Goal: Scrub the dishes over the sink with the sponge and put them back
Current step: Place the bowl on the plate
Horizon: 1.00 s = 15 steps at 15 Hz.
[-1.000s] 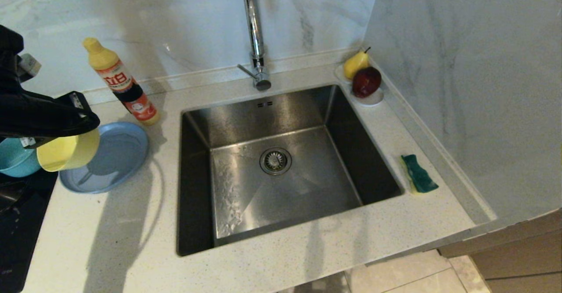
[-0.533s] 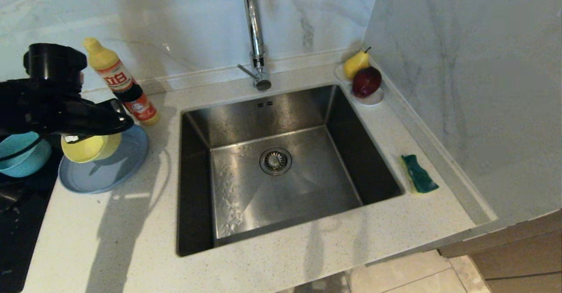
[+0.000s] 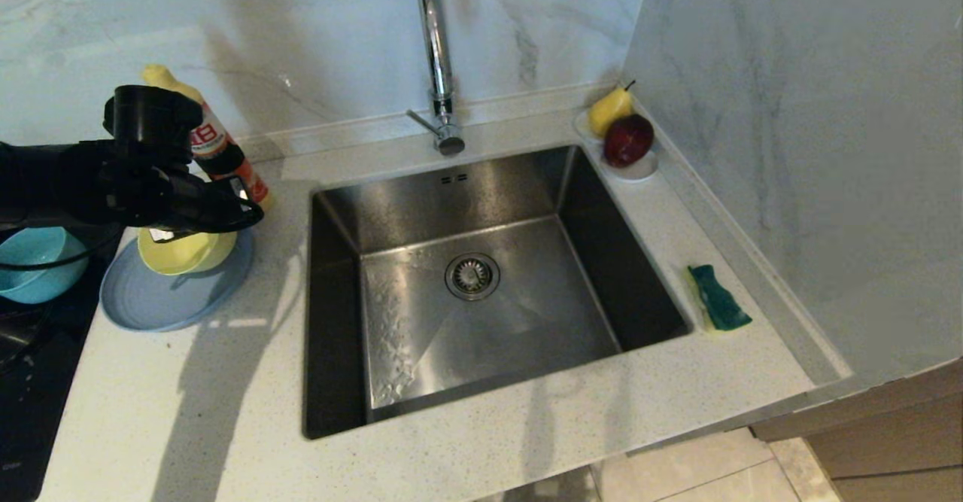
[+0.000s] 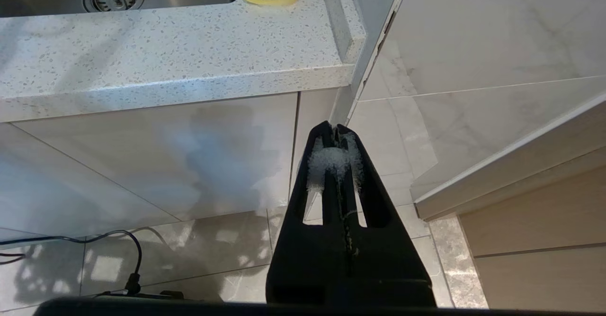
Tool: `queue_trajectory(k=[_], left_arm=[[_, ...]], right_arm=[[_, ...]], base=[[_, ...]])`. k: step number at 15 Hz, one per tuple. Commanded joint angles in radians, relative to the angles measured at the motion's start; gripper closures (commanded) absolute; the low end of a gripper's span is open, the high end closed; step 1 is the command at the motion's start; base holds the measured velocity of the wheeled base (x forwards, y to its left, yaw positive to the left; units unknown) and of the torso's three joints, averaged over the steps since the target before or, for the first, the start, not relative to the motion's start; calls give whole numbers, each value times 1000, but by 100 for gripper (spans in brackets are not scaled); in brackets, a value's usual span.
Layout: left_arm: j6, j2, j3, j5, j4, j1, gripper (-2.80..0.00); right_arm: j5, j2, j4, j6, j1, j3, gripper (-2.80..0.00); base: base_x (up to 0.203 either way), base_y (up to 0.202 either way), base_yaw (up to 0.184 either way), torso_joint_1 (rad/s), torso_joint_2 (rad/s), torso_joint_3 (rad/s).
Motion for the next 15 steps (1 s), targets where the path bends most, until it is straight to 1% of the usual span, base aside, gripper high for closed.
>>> queue_trajectory(k=[1, 5, 7, 10, 15], left_arm=[[12, -3, -6, 2, 19, -1, 0], [47, -38, 5, -1, 89, 0, 0], [53, -50, 28, -4, 114, 1, 0], [101, -51, 60, -3, 115, 1, 0], [118, -33, 86, 0, 112, 1, 0]], right_arm=[[1, -2, 0, -1, 0, -1, 0], [1, -2, 0, -1, 0, -1, 0], [1, -2, 0, -1, 0, -1, 0], [1, -2, 0, -1, 0, -1, 0], [1, -2, 0, -1, 0, -1, 0]], base=[[0, 0, 0, 0, 0, 0], [0, 0, 0, 0, 0, 0], [0, 0, 0, 0, 0, 0], [0, 0, 0, 0, 0, 0], [0, 0, 0, 0, 0, 0]])
